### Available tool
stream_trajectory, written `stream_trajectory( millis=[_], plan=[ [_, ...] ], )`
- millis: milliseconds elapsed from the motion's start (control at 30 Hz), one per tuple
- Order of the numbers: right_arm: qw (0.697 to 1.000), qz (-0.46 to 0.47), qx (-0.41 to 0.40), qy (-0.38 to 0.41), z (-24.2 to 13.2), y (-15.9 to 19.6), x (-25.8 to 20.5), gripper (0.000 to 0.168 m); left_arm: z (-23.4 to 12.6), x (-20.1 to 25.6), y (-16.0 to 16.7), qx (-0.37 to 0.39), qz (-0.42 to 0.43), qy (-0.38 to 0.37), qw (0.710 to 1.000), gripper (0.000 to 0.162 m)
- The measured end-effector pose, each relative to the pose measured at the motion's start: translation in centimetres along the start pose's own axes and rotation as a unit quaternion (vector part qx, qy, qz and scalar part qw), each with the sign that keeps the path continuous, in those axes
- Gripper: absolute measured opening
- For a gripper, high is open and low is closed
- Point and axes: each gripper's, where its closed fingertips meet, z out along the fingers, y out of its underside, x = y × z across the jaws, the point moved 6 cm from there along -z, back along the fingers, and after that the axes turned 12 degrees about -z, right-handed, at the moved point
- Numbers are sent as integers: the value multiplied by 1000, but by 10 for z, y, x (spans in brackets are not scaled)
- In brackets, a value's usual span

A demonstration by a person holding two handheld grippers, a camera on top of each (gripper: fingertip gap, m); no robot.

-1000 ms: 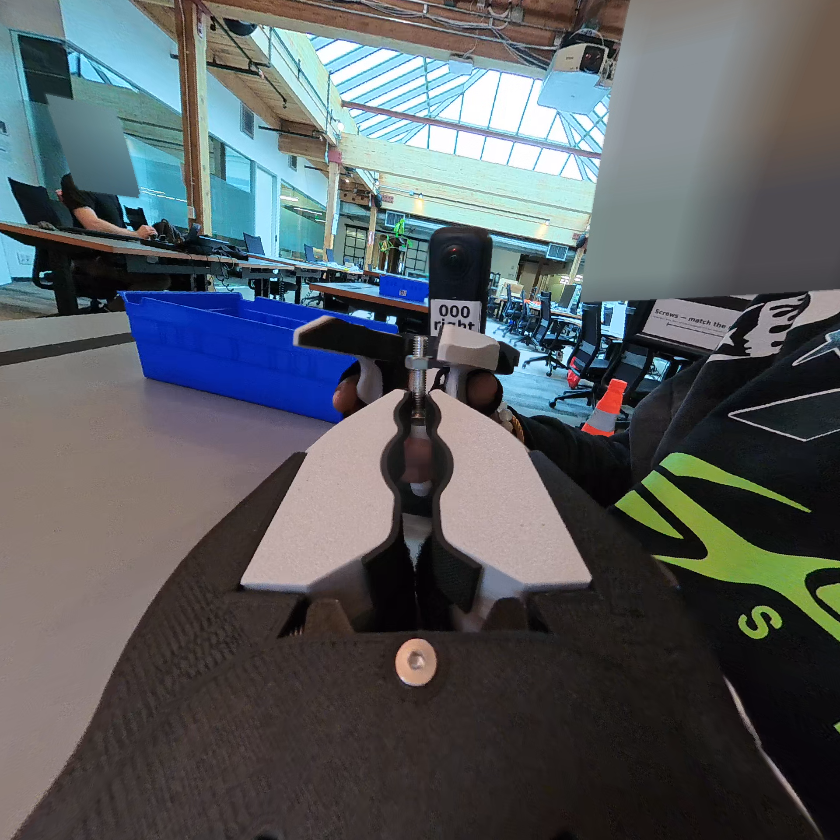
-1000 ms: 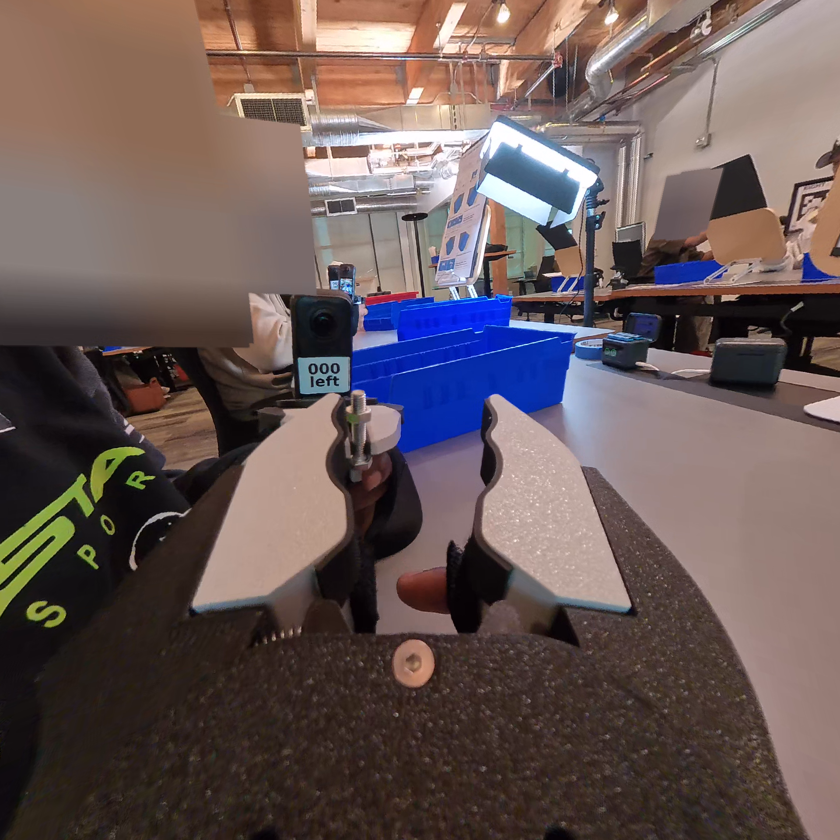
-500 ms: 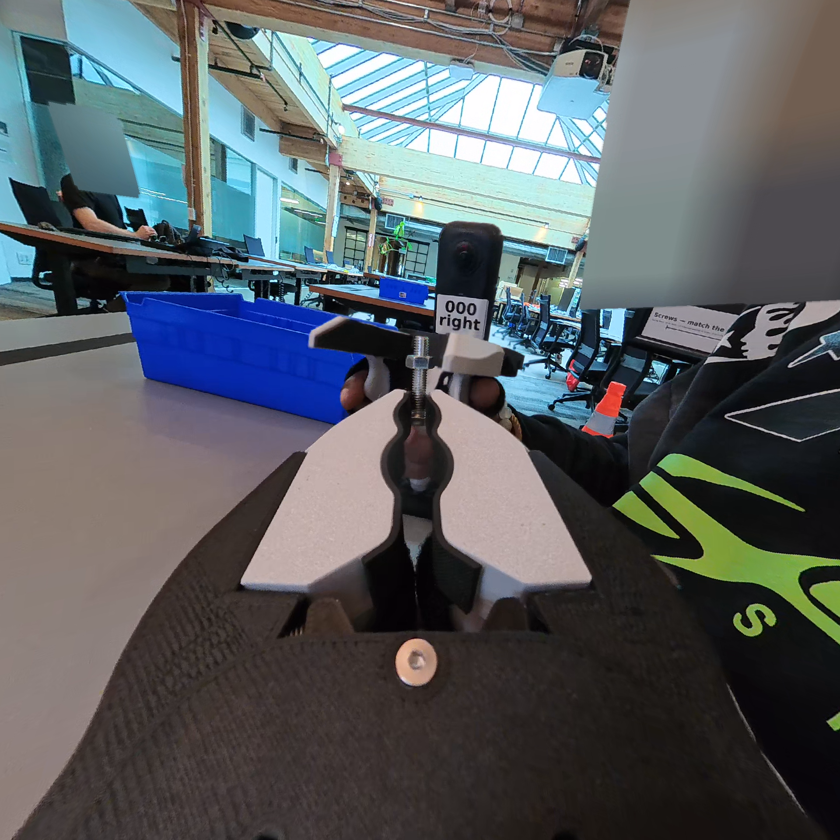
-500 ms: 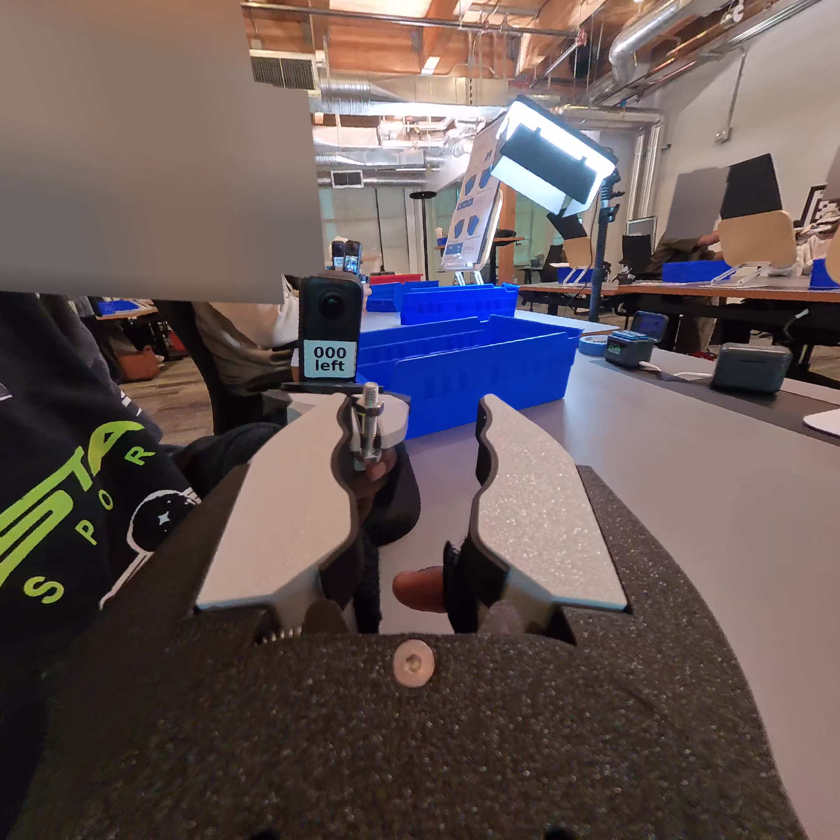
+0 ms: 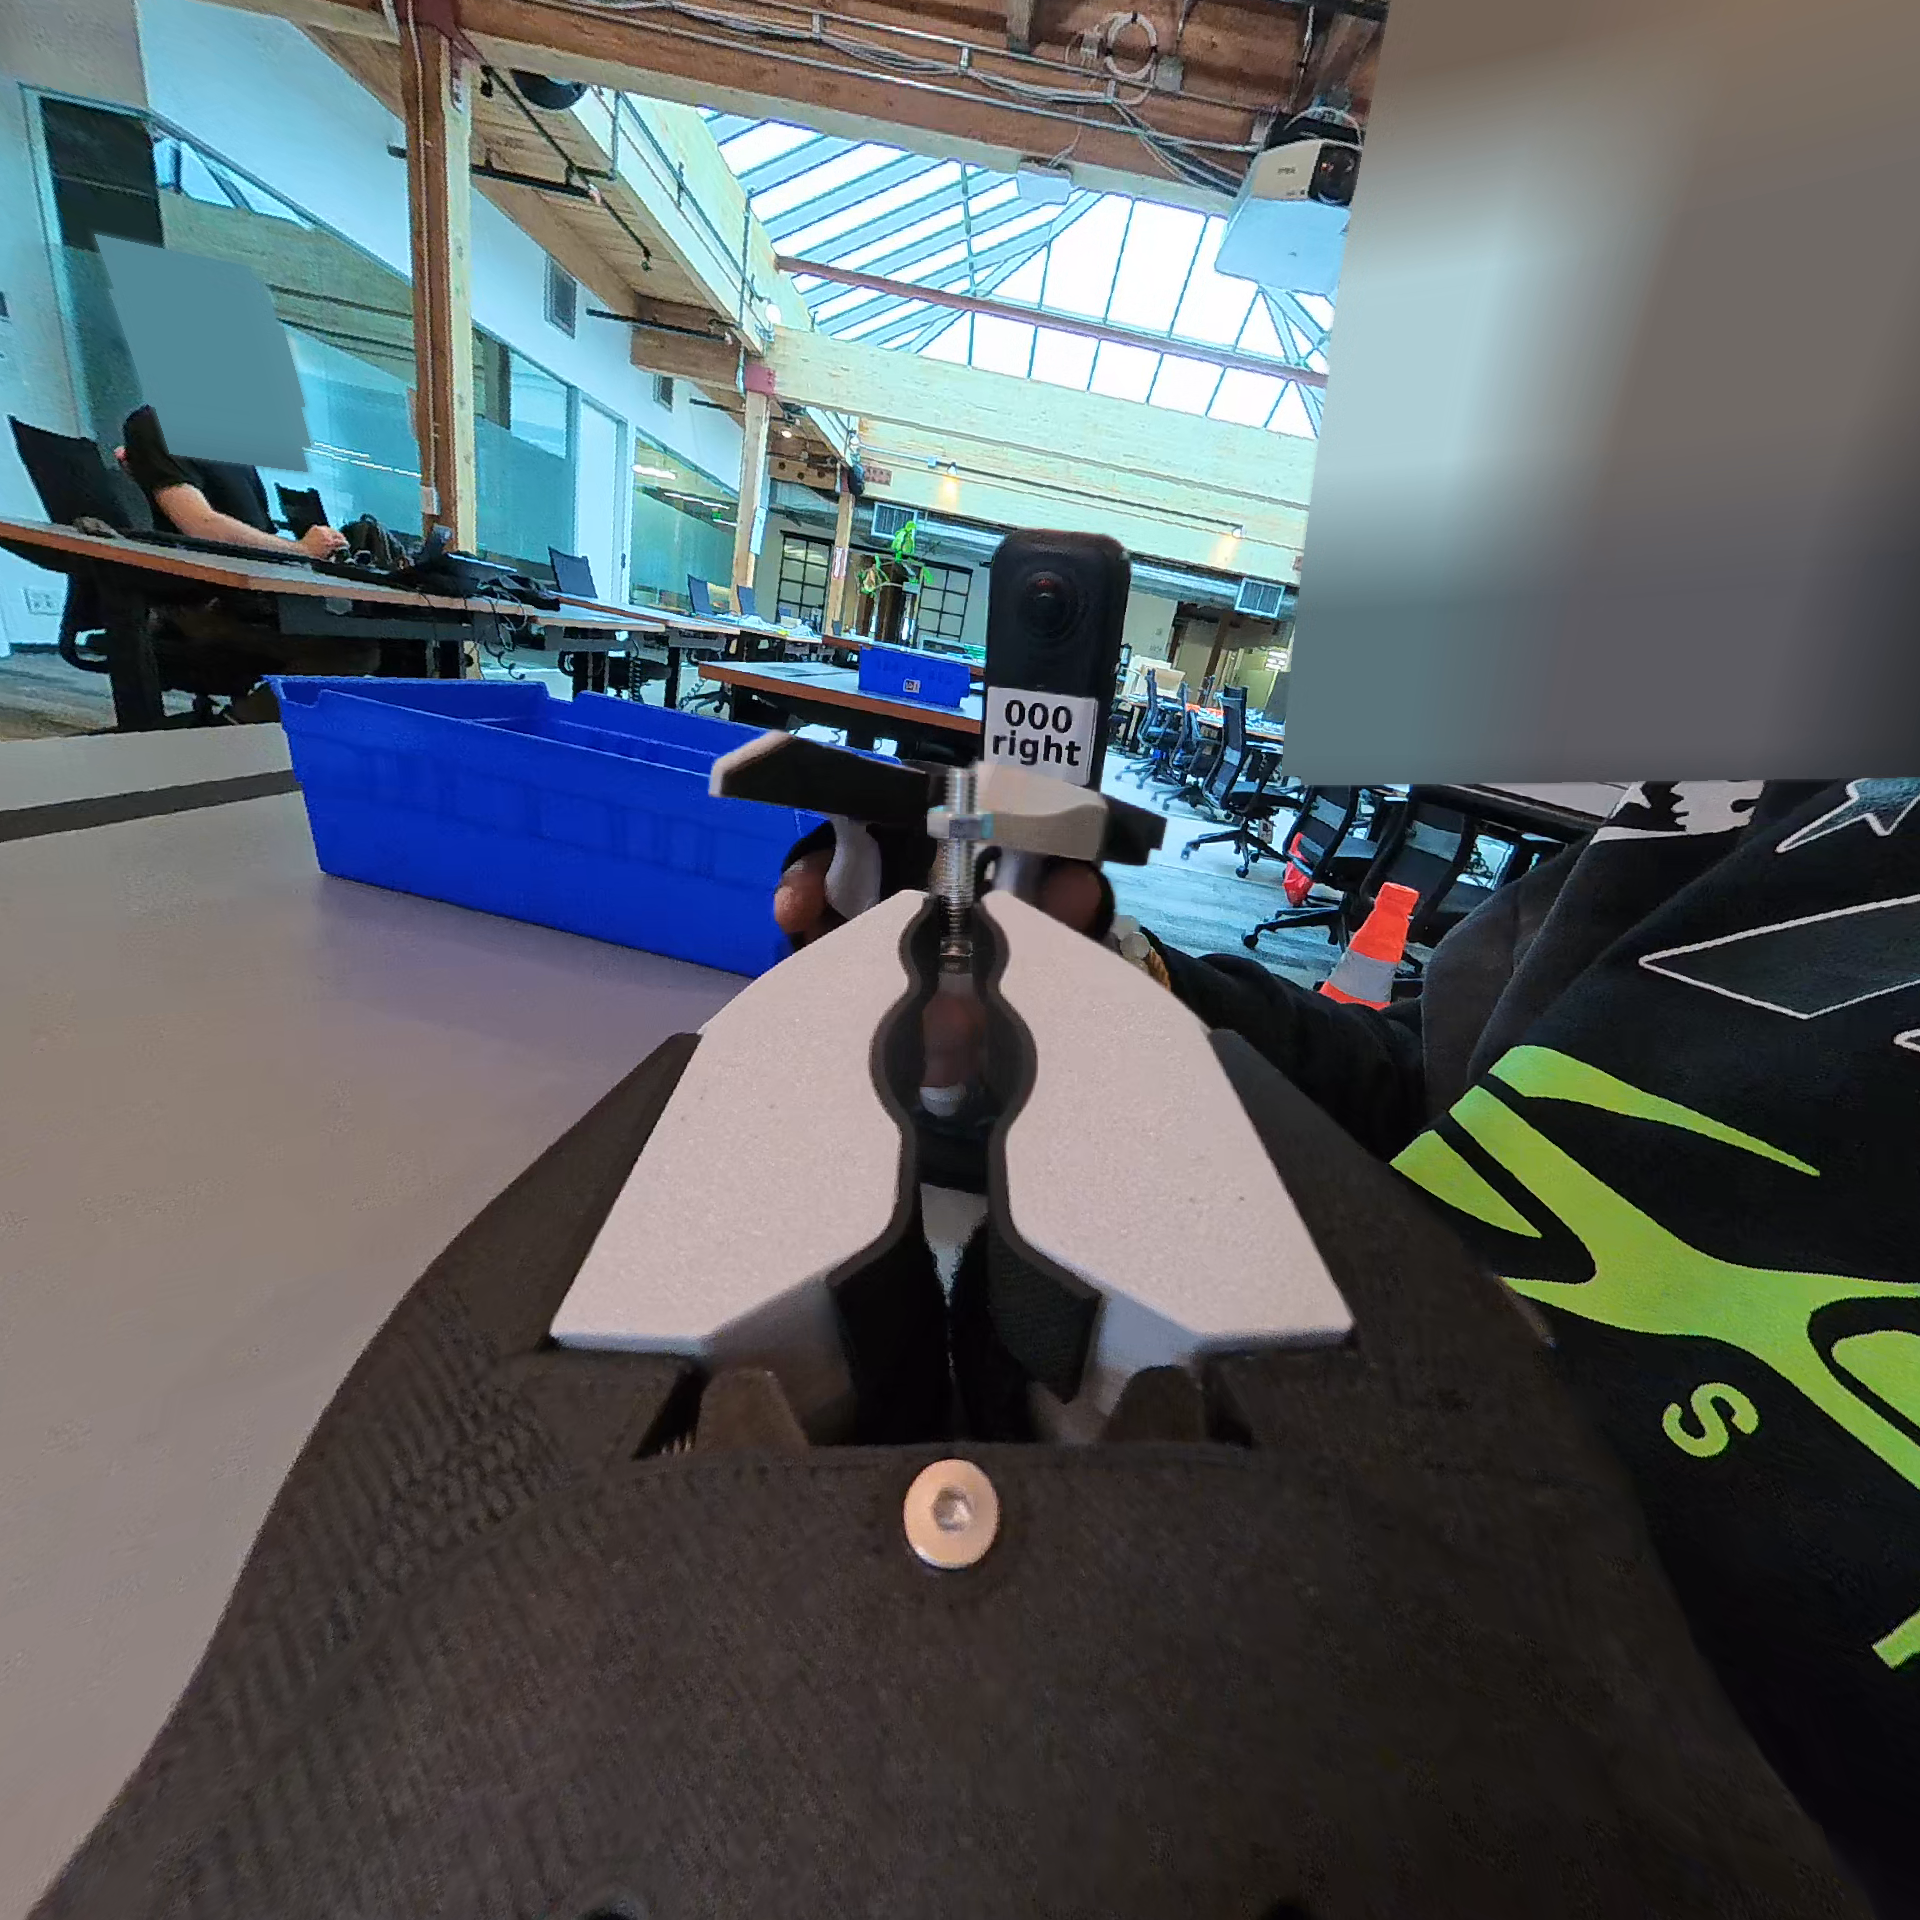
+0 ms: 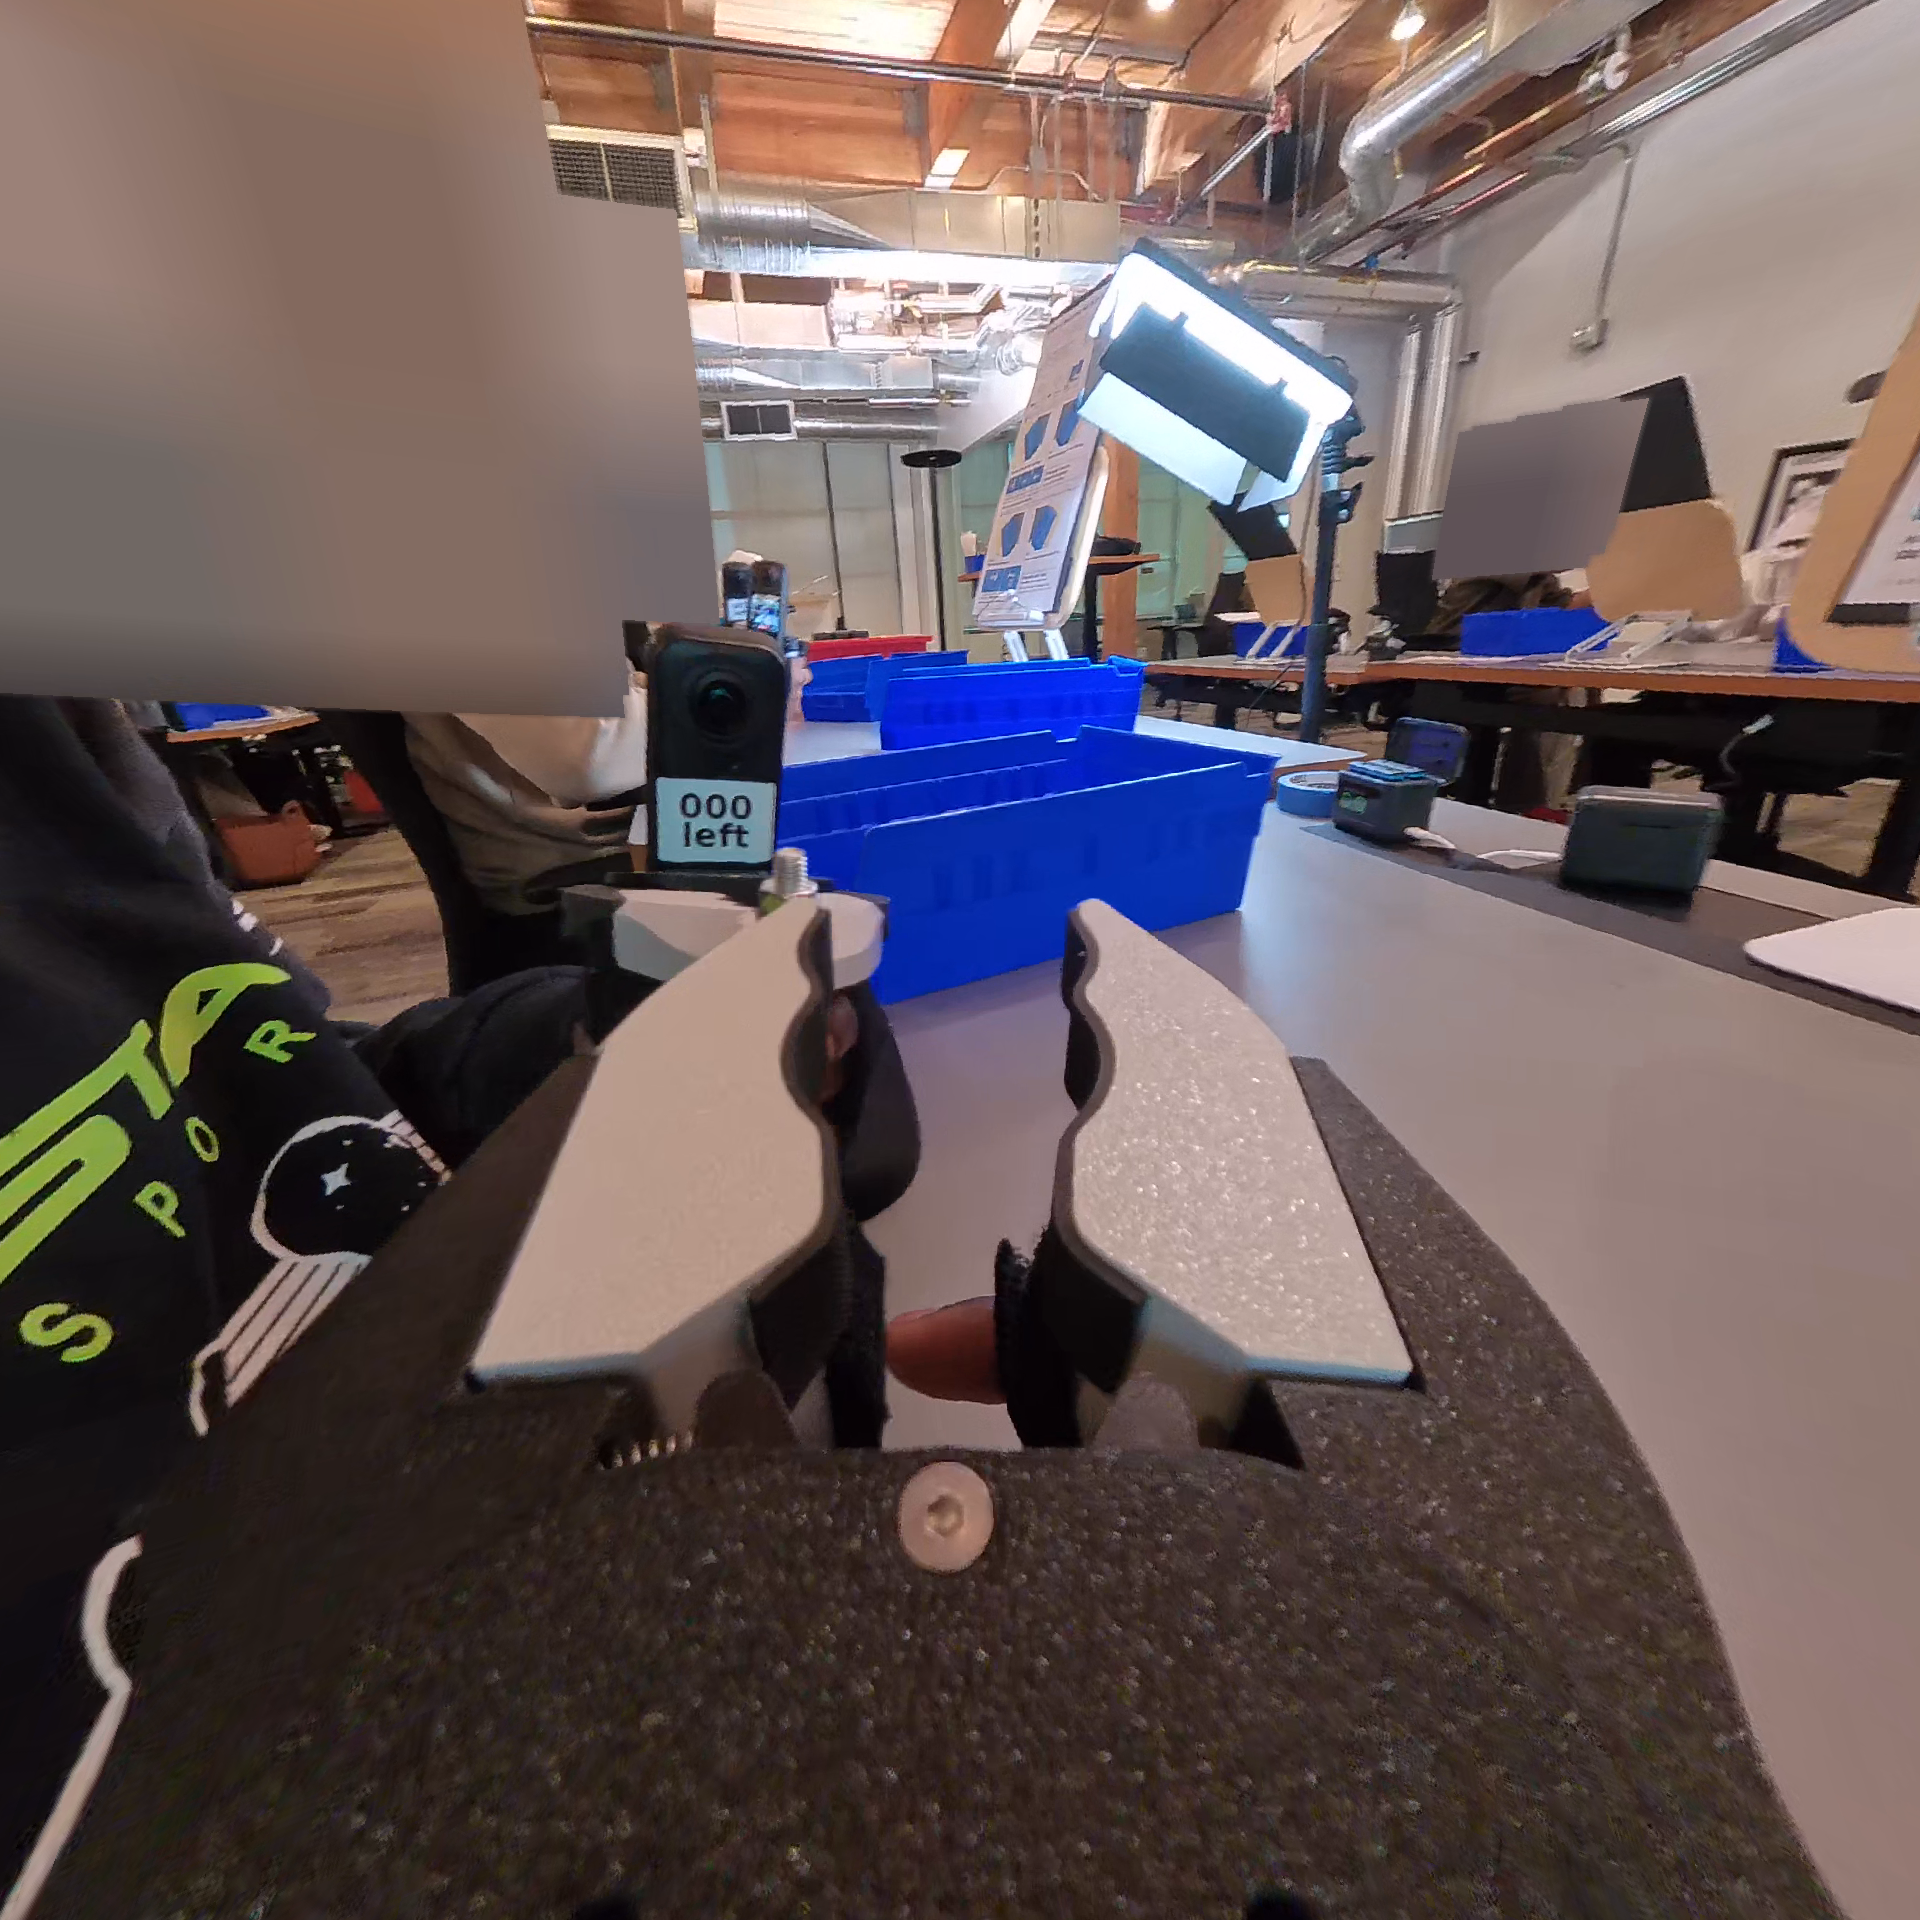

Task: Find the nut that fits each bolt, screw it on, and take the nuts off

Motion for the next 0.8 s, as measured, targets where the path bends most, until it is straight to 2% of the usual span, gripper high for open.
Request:
stream_trajectory(
  millis=[100, 333, 533, 800],
  plan=[
    [1000, -1, 7, 7, -5, -1, 3, 37, 0, 0, 0, -2, 1, -1, 1000, 5],
    [999, 16, 11, -29, 9, -3, -9, 55, 2, 1, 2, -11, 9, -4, 1000, 5],
    [999, 25, -1, -26, 20, 4, -14, 57, 4, 3, 5, -24, 23, -4, 999, 5],
    [1000, 17, 1, -18, 6, 0, -5, 58, 1, 1, 1, -7, 8, 0, 1000, 5]
  ],
)
